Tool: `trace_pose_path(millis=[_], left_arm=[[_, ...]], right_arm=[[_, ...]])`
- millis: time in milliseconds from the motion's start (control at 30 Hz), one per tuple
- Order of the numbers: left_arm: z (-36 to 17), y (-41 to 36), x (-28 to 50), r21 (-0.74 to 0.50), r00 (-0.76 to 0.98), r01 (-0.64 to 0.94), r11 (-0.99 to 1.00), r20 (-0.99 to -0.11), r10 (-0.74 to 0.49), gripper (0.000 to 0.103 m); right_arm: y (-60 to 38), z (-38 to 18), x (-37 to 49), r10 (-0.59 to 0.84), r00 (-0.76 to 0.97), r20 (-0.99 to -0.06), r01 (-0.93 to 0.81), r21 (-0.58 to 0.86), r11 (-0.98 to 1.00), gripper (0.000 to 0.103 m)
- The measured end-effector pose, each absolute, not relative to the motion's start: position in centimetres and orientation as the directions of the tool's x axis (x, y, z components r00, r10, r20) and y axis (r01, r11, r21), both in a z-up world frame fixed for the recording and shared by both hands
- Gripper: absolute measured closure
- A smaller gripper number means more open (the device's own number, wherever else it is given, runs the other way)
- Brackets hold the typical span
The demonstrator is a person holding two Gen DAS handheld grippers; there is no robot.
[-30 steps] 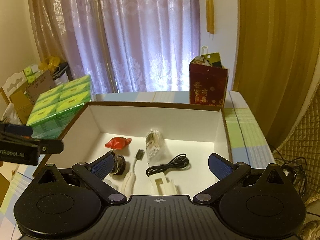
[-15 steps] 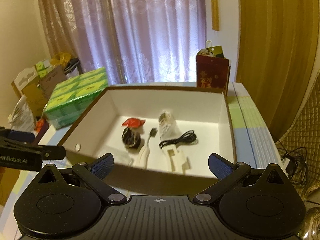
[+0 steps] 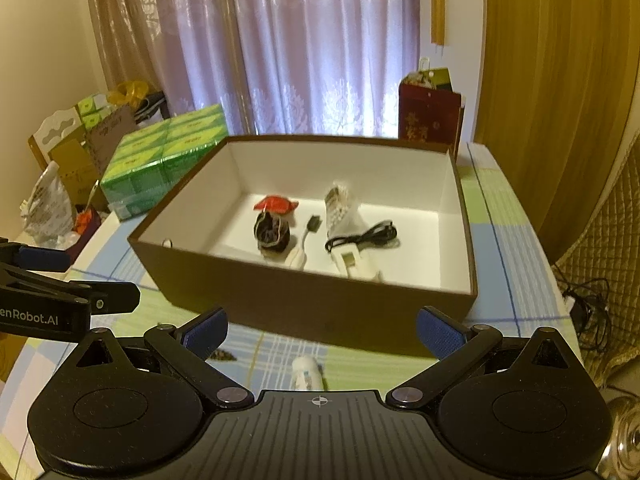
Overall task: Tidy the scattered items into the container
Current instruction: 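Withdraw both tools from the box toward the claw clip and pill bottle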
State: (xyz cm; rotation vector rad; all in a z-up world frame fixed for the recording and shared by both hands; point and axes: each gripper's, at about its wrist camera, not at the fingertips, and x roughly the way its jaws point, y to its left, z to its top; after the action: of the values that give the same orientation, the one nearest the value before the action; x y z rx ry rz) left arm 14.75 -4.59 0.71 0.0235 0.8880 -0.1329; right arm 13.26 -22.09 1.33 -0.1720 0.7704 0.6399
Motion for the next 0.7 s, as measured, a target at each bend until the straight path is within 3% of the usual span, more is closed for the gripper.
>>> trace_pose_path(millis=[700], left_arm=[[-3.0, -4.4, 12.3, -0.009, 0.558, 0.158, 0.987, -0.824, -0.097, 0.002]], right_arm=[[-22.6, -2.0, 11.5, 0.413, 0.493, -0.766, -0.587, 0.058, 0.807, 0.000]])
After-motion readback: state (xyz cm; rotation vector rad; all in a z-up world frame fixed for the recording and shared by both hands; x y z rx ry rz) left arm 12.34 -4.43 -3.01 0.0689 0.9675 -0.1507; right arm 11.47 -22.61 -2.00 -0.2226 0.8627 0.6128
